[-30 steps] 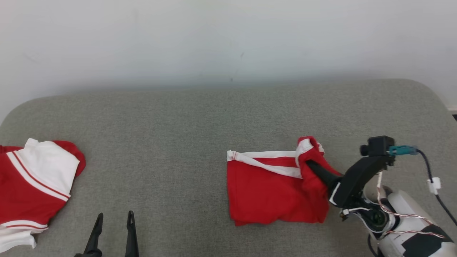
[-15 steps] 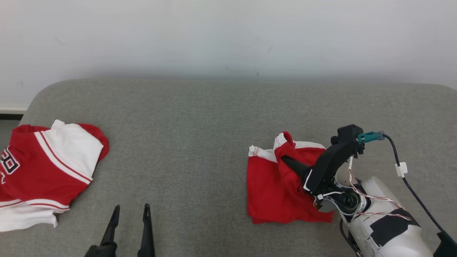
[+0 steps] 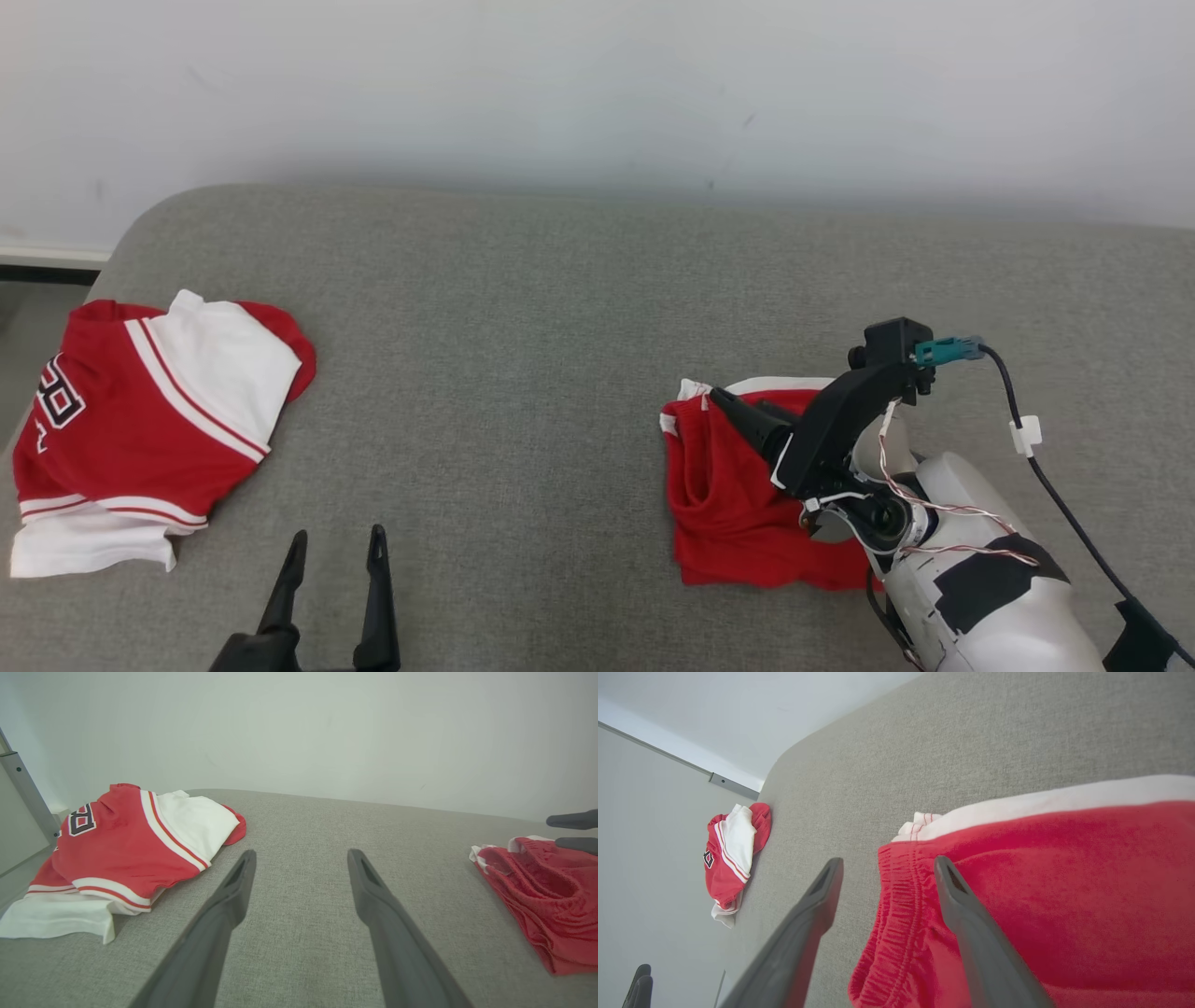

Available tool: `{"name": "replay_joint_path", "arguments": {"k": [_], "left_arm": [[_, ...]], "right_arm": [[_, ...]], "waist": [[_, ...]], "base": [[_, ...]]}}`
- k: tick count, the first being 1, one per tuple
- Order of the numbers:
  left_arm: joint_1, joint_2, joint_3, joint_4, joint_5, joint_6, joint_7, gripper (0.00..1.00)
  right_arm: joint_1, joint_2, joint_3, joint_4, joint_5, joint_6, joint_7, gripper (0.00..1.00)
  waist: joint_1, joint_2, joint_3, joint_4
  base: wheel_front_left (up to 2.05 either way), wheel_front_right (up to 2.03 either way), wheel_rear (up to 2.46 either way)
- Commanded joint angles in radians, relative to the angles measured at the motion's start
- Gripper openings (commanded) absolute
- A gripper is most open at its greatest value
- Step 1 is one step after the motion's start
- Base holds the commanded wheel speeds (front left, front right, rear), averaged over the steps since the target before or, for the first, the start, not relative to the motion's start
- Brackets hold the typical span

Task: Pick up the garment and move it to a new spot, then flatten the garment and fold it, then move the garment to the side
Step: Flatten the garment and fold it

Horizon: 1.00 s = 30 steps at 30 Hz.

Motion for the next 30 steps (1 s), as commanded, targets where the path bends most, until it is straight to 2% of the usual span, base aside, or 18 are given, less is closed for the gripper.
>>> {"name": "replay_joint_path", "arguments": {"k": [1,5,10,13,20,27,30], "left_arm": [[0.013,-0.001,0.009,-0.002,0.009,0.002,-0.003,1.00],[0.031,-0.002,0.044,-0.008,0.022,-0.008,-0.003,1.00],[0.058,-0.001,0.094,-0.024,0.042,-0.018,-0.003,1.00],[0.064,-0.002,0.113,-0.035,0.055,-0.025,-0.003,1.00],[0.079,-0.002,0.149,-0.057,0.076,-0.033,-0.003,1.00],[0.083,-0.002,0.170,-0.062,0.089,-0.043,-0.003,1.00],[0.083,-0.002,0.176,-0.063,0.094,-0.041,-0.003,1.00]], "right_arm": [[0.003,0.002,0.000,-0.012,0.005,-0.002,-0.003,1.00],[0.034,-0.017,-0.004,-0.102,0.018,-0.002,-0.036,1.00],[0.108,-0.066,-0.022,-0.272,0.037,-0.002,-0.165,1.00],[0.149,-0.086,-0.042,-0.327,0.044,-0.002,-0.221,1.00],[0.267,-0.113,-0.056,-0.413,0.045,-0.002,-0.367,1.00],[0.362,-0.181,0.010,-0.464,-0.060,-0.002,-0.545,1.00],[0.401,-0.182,0.025,-0.460,-0.092,-0.002,-0.618,1.00]], "waist": [[-0.0001,0.0000,-0.009,-0.012],[-0.0001,0.0000,-0.023,-0.036],[-0.0001,0.0000,-0.036,-0.079],[-0.0001,0.0000,-0.041,-0.102],[-0.0001,0.0000,-0.048,-0.148],[-0.0001,0.0000,-0.046,-0.183],[-0.0001,0.0000,-0.047,-0.192]], "base": [[0.00,0.00,0.00],[0.00,0.00,0.00],[0.00,0.00,0.00],[0.00,0.00,0.00],[0.00,0.00,0.00],[0.00,0.00,0.00],[0.00,0.00,0.00]]}}
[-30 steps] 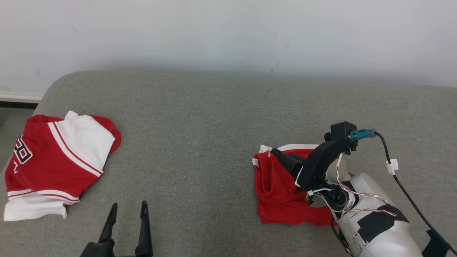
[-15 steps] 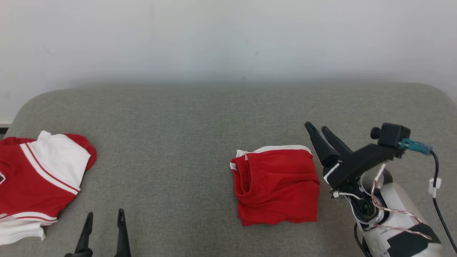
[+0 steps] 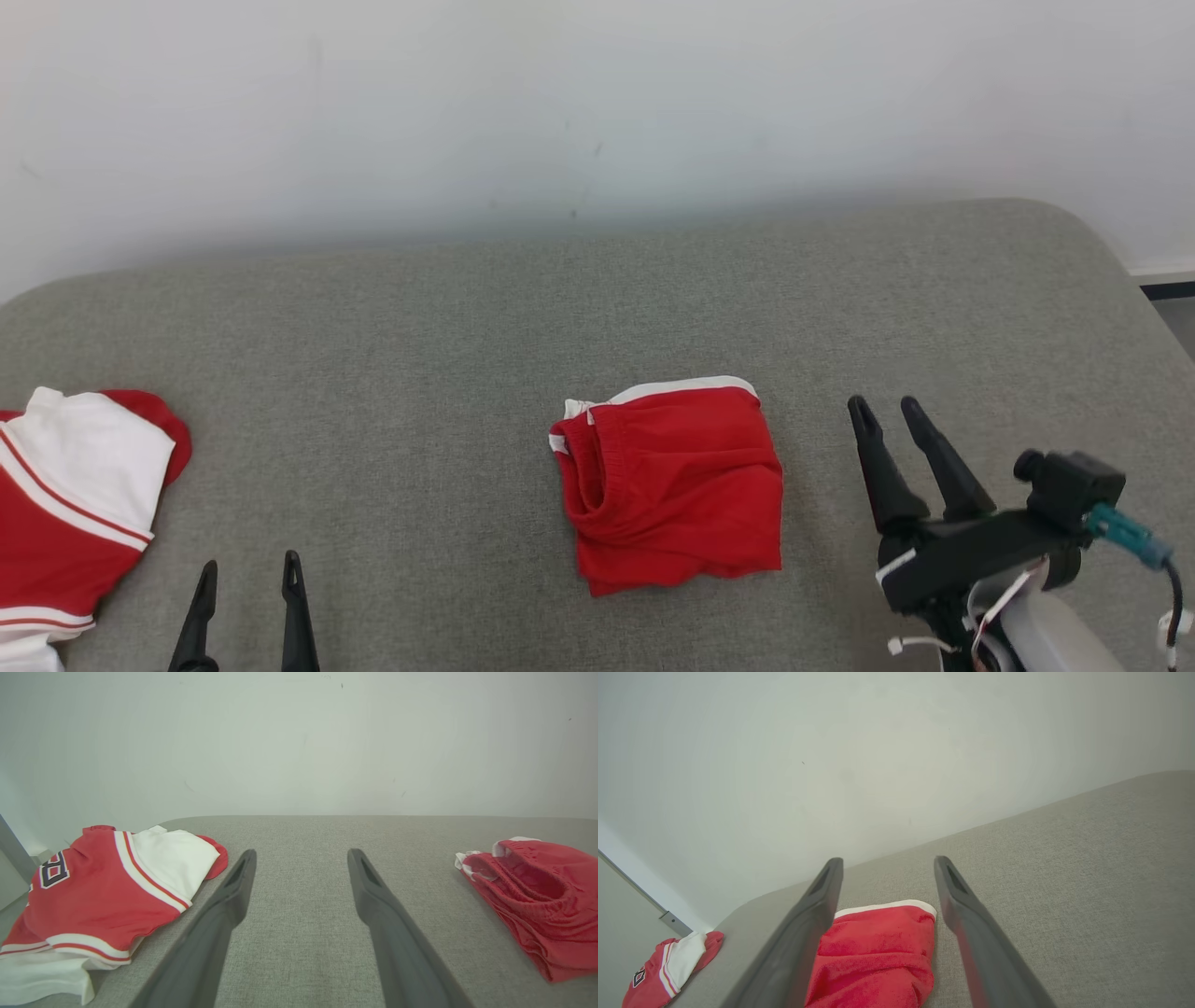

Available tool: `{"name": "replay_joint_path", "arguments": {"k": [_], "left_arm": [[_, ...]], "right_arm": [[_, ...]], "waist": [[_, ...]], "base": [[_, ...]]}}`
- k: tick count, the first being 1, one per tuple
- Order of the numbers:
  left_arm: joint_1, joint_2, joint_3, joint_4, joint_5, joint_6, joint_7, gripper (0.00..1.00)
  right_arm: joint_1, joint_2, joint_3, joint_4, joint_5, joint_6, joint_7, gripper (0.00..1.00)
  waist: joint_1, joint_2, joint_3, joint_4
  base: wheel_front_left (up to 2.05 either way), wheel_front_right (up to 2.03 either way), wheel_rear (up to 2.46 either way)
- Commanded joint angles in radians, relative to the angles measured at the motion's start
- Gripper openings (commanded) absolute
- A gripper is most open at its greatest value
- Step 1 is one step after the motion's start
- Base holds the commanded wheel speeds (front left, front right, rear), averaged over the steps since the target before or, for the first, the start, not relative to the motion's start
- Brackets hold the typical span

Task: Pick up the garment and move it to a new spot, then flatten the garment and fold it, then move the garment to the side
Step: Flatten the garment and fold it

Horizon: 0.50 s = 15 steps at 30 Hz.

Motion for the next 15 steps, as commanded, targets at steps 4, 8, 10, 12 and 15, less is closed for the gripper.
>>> {"name": "replay_joint_path", "arguments": {"k": [4,8,10,12,15], "left_arm": [[0.003,-0.001,0.006,0.001,0.015,0.002,-0.003,1.00],[0.004,-0.001,0.009,0.001,0.018,-0.002,-0.003,1.00],[0.005,-0.001,0.010,0.000,0.018,-0.001,-0.003,1.00],[0.005,-0.001,0.010,0.002,0.020,-0.001,-0.003,1.00],[0.006,-0.001,0.011,0.002,0.017,0.001,-0.003,1.00]], "right_arm": [[0.049,-0.013,0.027,0.003,-0.096,-0.002,-0.070,1.00],[0.096,0.020,0.005,0.001,-0.159,-0.002,-0.092,1.00],[0.114,0.028,-0.002,-0.007,-0.200,-0.002,-0.094,1.00],[0.135,0.044,-0.025,-0.036,-0.247,-0.002,-0.095,1.00],[0.183,0.082,-0.066,-0.073,-0.297,-0.002,-0.094,1.00]], "waist": [[0.0001,-0.0001,-0.002,-0.012],[0.0001,-0.0001,-0.004,-0.014],[0.0001,-0.0001,-0.005,-0.013],[0.0001,-0.0001,-0.006,-0.011],[0.0001,-0.0001,-0.006,-0.008]], "base": [[0.00,0.00,0.00],[0.00,0.00,0.00],[0.00,0.00,0.00],[0.00,0.00,0.00],[0.00,0.00,0.00]]}}
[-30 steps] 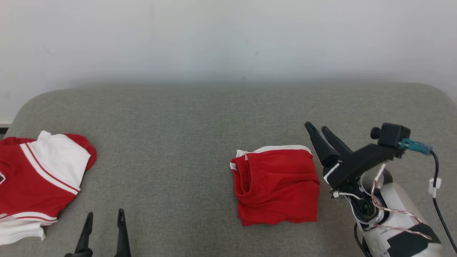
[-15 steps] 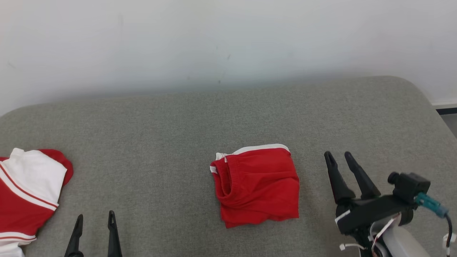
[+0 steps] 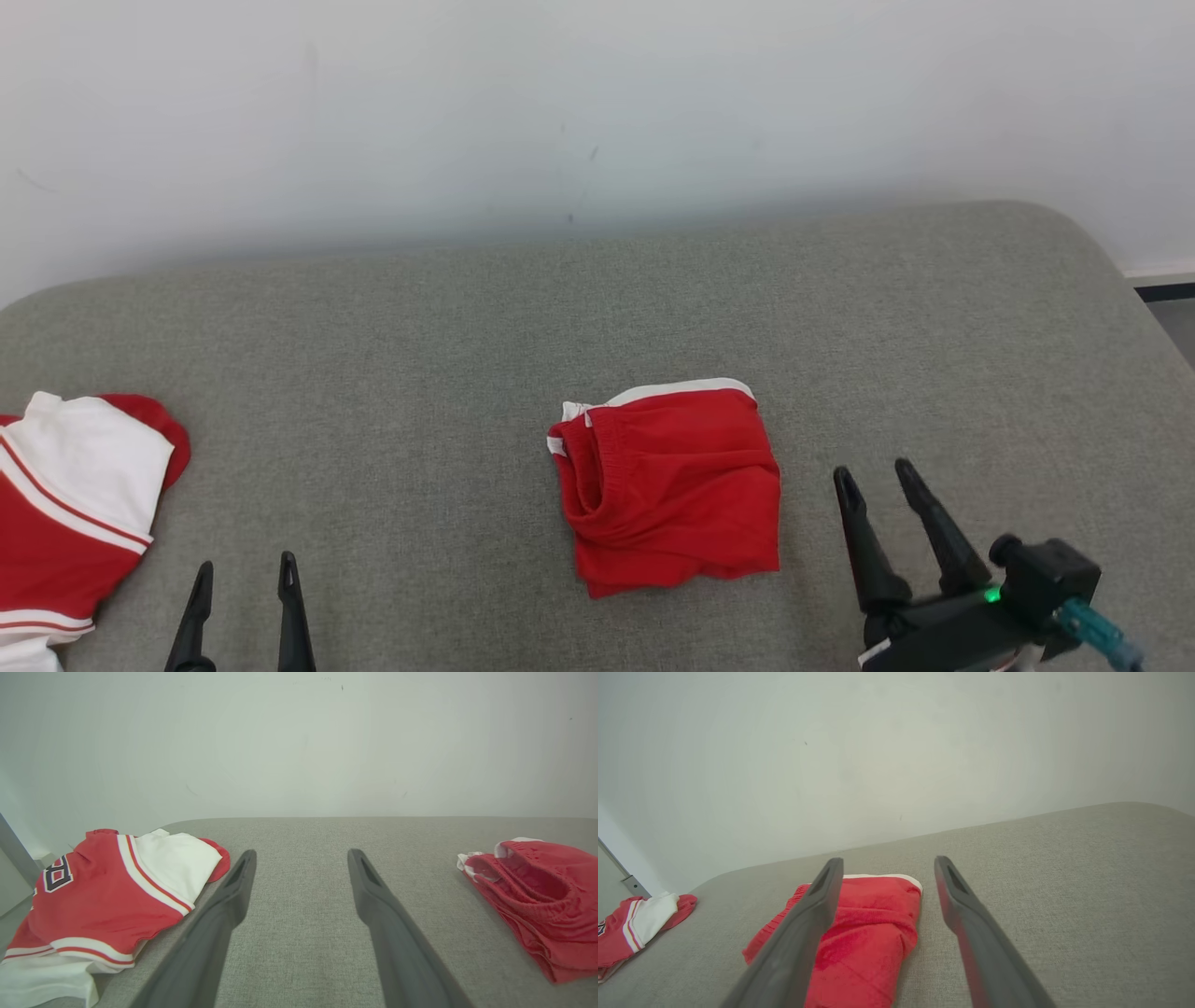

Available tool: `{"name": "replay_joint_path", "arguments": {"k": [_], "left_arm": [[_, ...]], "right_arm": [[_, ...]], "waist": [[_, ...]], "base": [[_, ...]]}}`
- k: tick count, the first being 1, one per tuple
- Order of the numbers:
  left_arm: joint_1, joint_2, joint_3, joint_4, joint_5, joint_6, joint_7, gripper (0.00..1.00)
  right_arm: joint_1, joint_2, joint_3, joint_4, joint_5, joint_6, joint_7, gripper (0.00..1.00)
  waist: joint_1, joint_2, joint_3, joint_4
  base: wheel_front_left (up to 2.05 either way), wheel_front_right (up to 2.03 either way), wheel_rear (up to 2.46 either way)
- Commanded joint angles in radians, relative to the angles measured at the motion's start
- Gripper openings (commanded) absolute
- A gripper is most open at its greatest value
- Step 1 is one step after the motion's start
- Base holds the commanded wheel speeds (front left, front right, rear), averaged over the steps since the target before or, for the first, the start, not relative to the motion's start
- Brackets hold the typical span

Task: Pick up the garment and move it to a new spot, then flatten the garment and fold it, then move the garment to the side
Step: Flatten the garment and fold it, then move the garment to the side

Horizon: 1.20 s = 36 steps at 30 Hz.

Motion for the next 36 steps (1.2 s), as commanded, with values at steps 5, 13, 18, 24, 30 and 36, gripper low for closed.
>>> {"name": "replay_joint_path", "arguments": {"k": [5,13,18,24,30,36], "left_arm": [[0.013,-0.001,0.001,0.003,0.001,0.006,-0.003,1.00],[0.023,-0.001,0.005,0.009,0.000,0.008,-0.003,1.00],[0.029,-0.001,0.007,0.011,-0.003,0.006,-0.003,1.00],[0.021,-0.001,0.000,0.014,-0.009,0.007,-0.003,1.00],[0.009,-0.001,-0.014,0.027,-0.001,0.003,-0.003,1.00],[0.004,0.003,-0.021,0.036,0.015,-0.006,-0.003,1.00]], "right_arm": [[0.079,0.060,-0.064,-0.054,-0.087,-0.002,-0.004,1.00],[0.132,0.116,-0.121,-0.093,-0.167,-0.002,-0.004,1.00],[0.127,0.132,-0.138,-0.087,-0.194,-0.002,-0.004,1.00],[0.101,0.143,-0.145,-0.060,-0.209,-0.002,-0.004,1.00],[0.091,0.139,-0.135,-0.029,-0.220,-0.002,-0.003,1.00],[0.082,0.139,-0.130,0.005,-0.232,-0.002,-0.003,1.00]], "waist": [[0.0000,0.0000,-0.005,0.007],[0.0000,0.0000,-0.013,0.010],[0.0000,0.0000,-0.016,0.009],[0.0000,0.0000,-0.015,0.015],[0.0000,0.0000,-0.017,0.027],[0.0000,0.0000,-0.018,0.034]], "base": [[0.00,0.00,0.00],[0.00,0.00,0.00],[0.00,0.00,0.00],[0.00,0.00,0.00],[0.00,0.00,0.00],[0.00,0.00,0.00]]}}
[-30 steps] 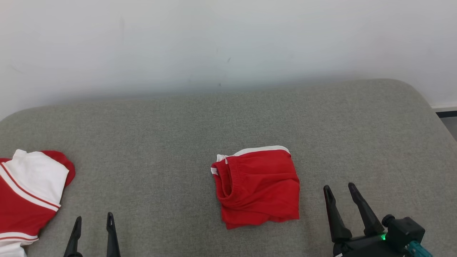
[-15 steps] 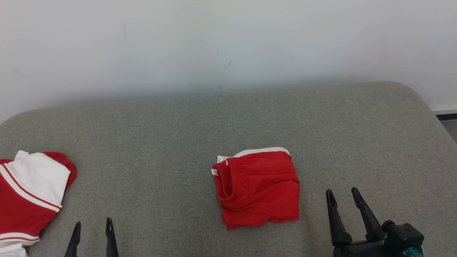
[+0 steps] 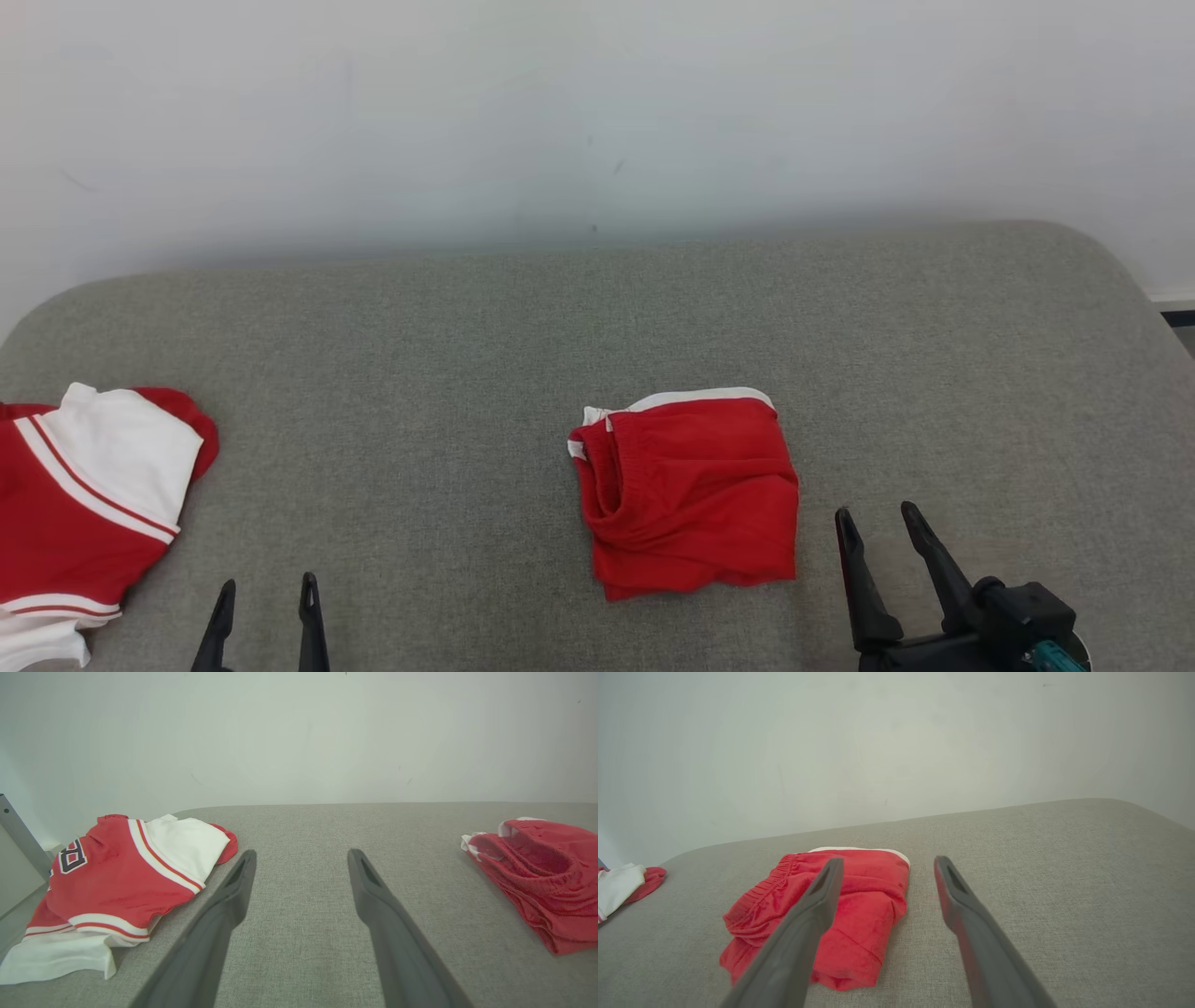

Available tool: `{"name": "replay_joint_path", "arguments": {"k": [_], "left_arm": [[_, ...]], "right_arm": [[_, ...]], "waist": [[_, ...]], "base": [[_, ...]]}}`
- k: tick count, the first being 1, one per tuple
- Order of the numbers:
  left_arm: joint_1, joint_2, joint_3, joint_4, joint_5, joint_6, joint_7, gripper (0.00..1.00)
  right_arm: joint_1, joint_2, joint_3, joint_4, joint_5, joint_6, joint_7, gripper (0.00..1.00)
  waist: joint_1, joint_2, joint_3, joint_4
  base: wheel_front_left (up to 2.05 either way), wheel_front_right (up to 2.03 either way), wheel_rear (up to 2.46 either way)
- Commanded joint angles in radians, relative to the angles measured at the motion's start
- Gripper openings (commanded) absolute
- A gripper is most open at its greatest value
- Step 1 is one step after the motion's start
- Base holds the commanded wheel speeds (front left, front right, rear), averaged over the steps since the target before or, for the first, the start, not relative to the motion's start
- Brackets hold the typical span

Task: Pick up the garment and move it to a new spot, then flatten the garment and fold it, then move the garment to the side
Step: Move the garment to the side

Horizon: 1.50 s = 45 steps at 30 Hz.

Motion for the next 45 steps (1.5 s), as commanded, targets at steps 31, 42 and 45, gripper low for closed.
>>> {"name": "replay_joint_path", "arguments": {"k": [31,42,45], "left_arm": [[-0.013,0.019,-0.008,0.009,0.034,-0.001,-0.003,1.00],[-0.006,0.029,-0.020,0.002,0.030,-0.016,-0.003,1.00],[-0.006,0.031,-0.020,-0.001,0.027,-0.020,-0.003,1.00]], "right_arm": [[-0.022,0.006,0.006,0.064,-0.021,-0.002,-0.001,1.00],[-0.018,0.005,0.008,0.077,-0.020,-0.002,-0.001,1.00],[-0.016,0.006,0.008,0.078,-0.021,-0.002,-0.001,1.00]], "waist": [[0.0000,0.0000,-0.007,0.008],[0.0000,0.0000,-0.010,0.015],[0.0000,0.0000,-0.009,0.017]], "base": [[0.00,0.00,0.00],[0.00,0.00,0.00],[0.00,0.00,0.00]]}}
